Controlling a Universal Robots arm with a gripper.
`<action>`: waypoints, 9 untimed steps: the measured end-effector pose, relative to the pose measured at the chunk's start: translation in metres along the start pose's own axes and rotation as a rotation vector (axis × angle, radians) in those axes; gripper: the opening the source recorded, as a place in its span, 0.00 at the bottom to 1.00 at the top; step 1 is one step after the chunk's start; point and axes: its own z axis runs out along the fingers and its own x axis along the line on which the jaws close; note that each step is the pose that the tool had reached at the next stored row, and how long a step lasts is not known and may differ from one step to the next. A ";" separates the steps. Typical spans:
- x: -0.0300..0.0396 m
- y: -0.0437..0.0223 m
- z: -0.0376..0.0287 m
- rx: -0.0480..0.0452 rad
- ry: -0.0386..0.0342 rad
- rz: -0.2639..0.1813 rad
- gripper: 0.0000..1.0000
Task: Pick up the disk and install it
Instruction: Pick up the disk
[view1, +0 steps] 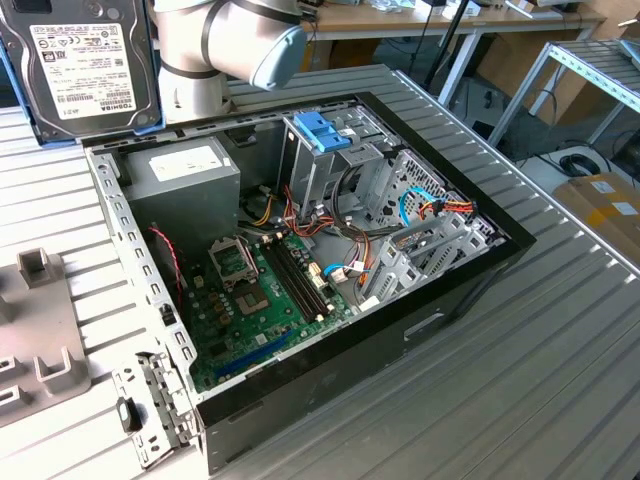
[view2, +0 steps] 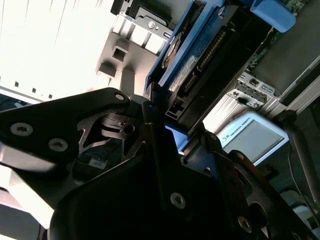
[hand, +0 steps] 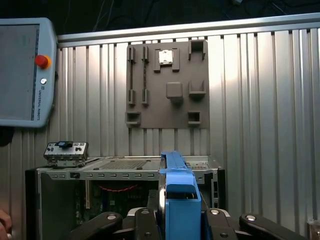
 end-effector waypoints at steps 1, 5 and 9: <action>0.0000 -0.0008 0.0000 0.0000 0.0004 0.000 0.37; -0.0001 -0.0047 -0.0001 0.0000 0.0021 0.000 0.37; -0.0002 -0.0101 -0.0002 0.0001 0.0029 0.000 0.37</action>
